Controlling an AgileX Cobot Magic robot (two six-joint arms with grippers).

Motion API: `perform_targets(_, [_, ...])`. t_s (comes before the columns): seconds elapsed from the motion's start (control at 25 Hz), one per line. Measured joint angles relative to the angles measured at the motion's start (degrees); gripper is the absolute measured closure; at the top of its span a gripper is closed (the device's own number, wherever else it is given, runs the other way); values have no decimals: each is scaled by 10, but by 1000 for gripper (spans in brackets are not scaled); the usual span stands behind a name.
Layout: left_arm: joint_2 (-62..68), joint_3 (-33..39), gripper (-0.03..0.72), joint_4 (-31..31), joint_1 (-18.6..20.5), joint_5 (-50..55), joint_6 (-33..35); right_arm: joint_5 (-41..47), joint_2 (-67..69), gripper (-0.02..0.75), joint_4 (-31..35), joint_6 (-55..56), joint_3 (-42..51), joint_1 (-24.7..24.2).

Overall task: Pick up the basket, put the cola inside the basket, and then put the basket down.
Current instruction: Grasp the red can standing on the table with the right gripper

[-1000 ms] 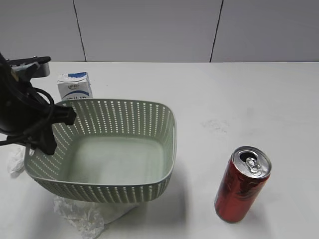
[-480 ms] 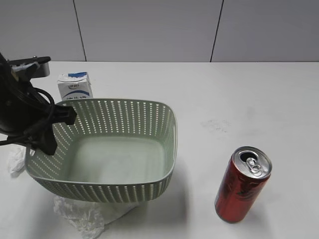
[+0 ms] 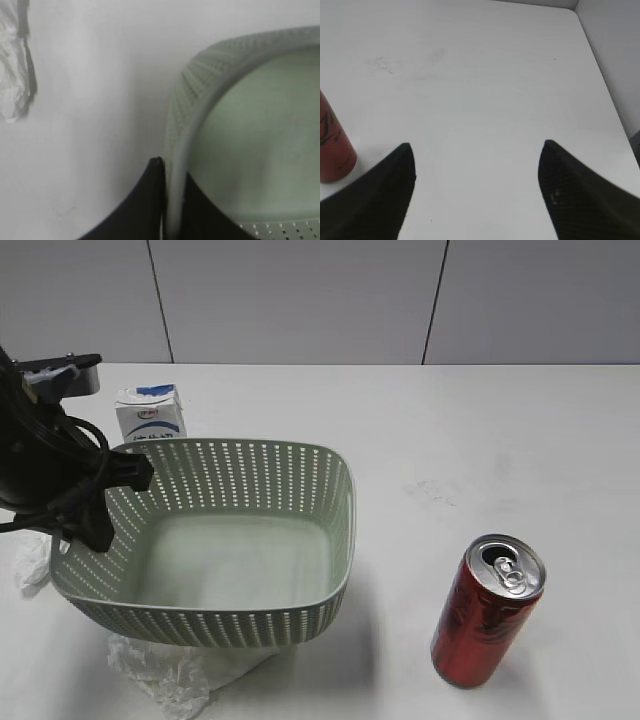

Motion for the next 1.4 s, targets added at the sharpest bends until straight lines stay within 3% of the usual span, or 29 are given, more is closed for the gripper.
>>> perform_targets(0.48, [0, 0, 692, 0, 0, 0, 0, -44, 200, 150, 73, 0, -154, 0])
perform_targets(0.72, [0, 0, 692, 0, 0, 0, 0, 30, 369, 150, 133, -13, -275, 0])
perform_targets(1.0, [0, 0, 692, 0, 0, 1, 0, 97, 521, 150, 190, -154, -368, 10])
perform_targets(1.12, [0, 0, 692, 0, 0, 2, 0, 111, 576, 150, 182, -201, -378, 66])
perform_targets(1.4, [0, 0, 692, 0, 0, 2, 0, 120, 692, 150, 82, -258, -379, 283])
